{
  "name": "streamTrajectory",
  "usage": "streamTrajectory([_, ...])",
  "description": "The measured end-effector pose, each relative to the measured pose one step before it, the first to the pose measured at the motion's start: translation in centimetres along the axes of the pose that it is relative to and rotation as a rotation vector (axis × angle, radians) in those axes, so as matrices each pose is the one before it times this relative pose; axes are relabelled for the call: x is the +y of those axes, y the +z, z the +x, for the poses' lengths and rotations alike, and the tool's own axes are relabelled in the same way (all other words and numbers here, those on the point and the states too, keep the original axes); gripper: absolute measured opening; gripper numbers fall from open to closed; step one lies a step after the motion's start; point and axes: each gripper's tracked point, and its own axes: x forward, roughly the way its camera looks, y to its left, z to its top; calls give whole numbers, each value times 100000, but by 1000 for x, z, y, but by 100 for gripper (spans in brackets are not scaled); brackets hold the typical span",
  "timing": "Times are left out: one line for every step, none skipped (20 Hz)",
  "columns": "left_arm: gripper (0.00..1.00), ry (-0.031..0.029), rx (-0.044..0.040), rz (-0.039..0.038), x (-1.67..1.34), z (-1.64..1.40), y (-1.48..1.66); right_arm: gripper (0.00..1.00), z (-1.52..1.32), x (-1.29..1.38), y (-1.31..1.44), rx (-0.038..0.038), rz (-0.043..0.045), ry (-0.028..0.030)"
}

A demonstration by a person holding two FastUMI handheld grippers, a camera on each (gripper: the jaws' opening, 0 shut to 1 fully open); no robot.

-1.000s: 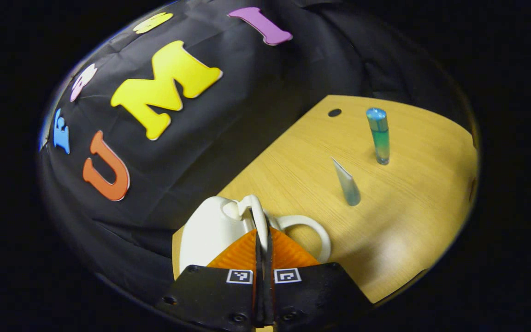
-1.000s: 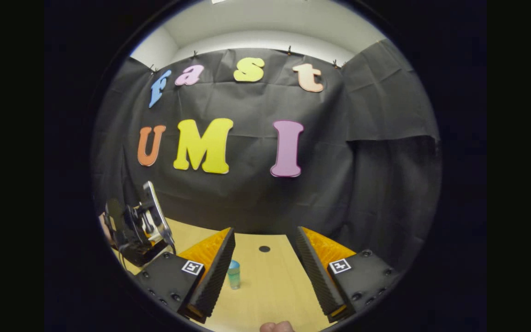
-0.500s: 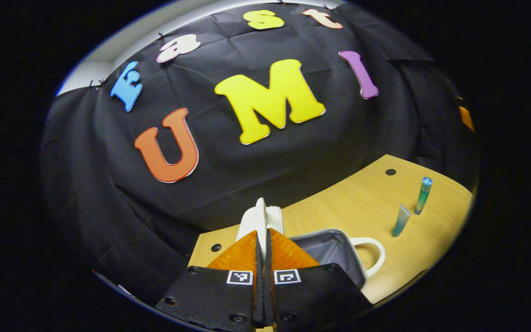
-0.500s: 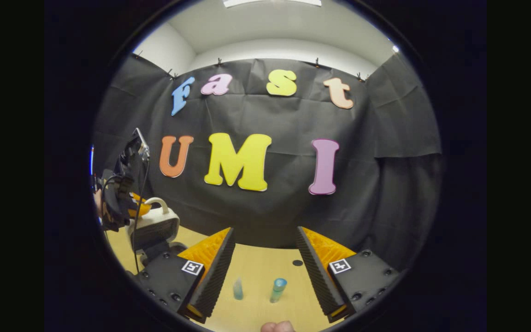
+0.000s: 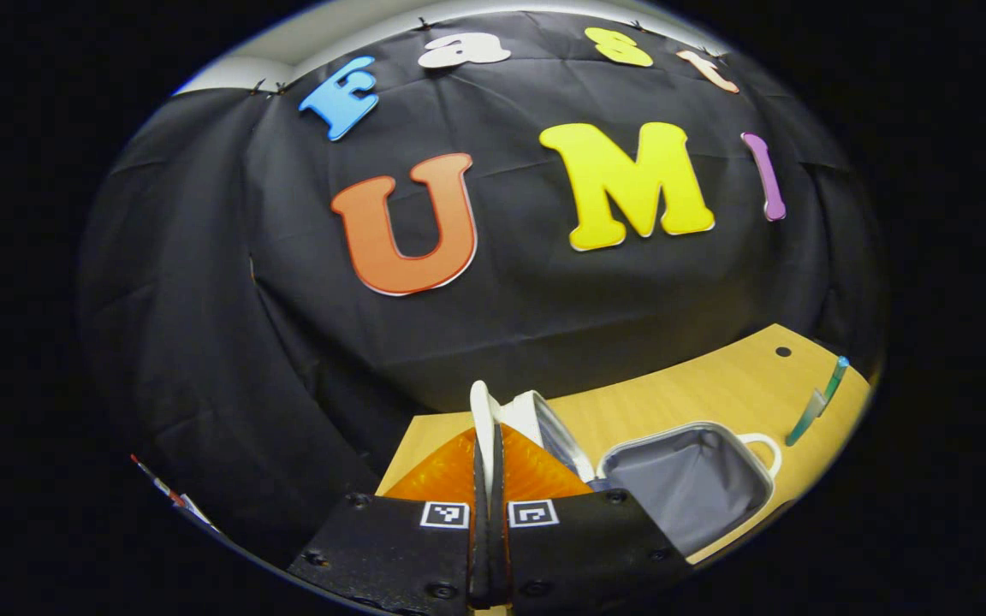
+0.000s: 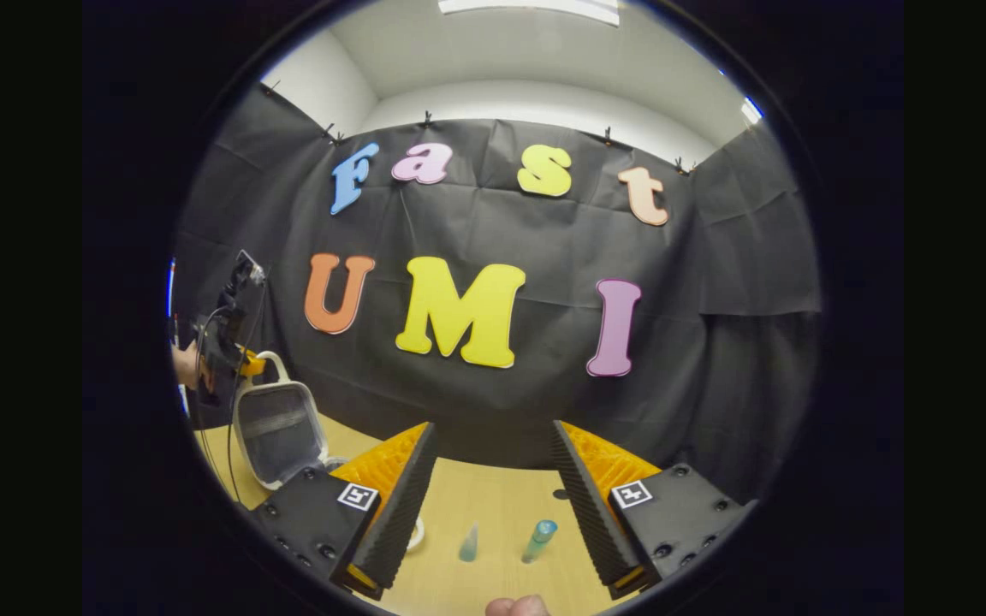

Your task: First open the suitcase, pack the skin care products into it, and then close the suitcase.

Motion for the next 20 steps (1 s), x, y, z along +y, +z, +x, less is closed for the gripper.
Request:
streamTrajectory([2, 1015, 1408, -3102, 1366, 592, -1180, 80, 71, 377, -41, 603, -552, -138])
streamTrajectory([3, 1118, 1118, -3053, 1348, 594, -1364, 80, 88, 348, 112, 232, -1041, 0])
streamTrajectory([3, 712, 1711, -2682, 1294, 665, -1663, 80, 48, 220, 190, 44, -1244, -119])
streamTrajectory([3, 164, 1918, -2657, 1349, 813, -1879, 80, 100, 306, 37, 468, -508, 367])
streamTrajectory([2, -547, 1917, -2355, 1014, 763, -1667, 80, 168, 439, 88, 371, -293, 584])
streamTrajectory([3, -187, 2229, -2950, 1057, 786, -1620, 80, 185, 256, 119, 207, -839, 99])
streamTrajectory([3, -285, 2897, -3689, 790, 868, -1650, 80, 62, 105, -30, 353, -1111, -119])
streamTrajectory([3, -513, 2390, -3157, 660, 707, -1508, 80, 196, 366, -27, 565, -1138, 211])
streamTrajectory([2, -687, 1972, -1946, 439, 754, -1328, 80, 160, 467, -80, 865, -1028, 537])
streamTrajectory([3, -835, 1950, -644, 3, 930, -950, 80, -7, 360, 10, 407, -966, 579])
streamTrajectory([3, -931, 1710, -145, -16, 794, -847, 80, 68, 308, 179, 58, -921, 329])
streamTrajectory([3, -469, 1820, -379, 74, 598, -838, 79, 143, 248, 158, -66, -600, 344])
streamTrajectory([3, -343, 2144, -735, -83, 579, -696, 80, 89, 239, 63, 40, -449, 161])
streamTrajectory([3, -53, 1574, -444, -63, 417, -466, 80, 126, 113, -1, 164, -308, -31])
streamTrajectory([3, 146, 1775, -190, 361, 345, -989, 80, 14, 49, 95, 10, -22, -189])
streamTrajectory([3, 425, 1814, -96, 203, 261, -819, 80, 29, -6, 28, 89, 40, -267])
streamTrajectory([3, 1194, 2404, -151, 171, 212, -774, 80, -15, 34, 94, 52, 35, -300])
streamTrajectory([5, 1530, 1250, -233, 405, 59, -562, 80, 50, 24, 12, 241, 206, -135])
streamTrajectory([7, 9, -396, -1235, 61, 142, -296, 80, 60, 11, -76, 96, 199, -115])
streamTrajectory([10, -60, -187, -1478, 33, 63, -74, 80, -40, -95, -21, 151, 96, -188])
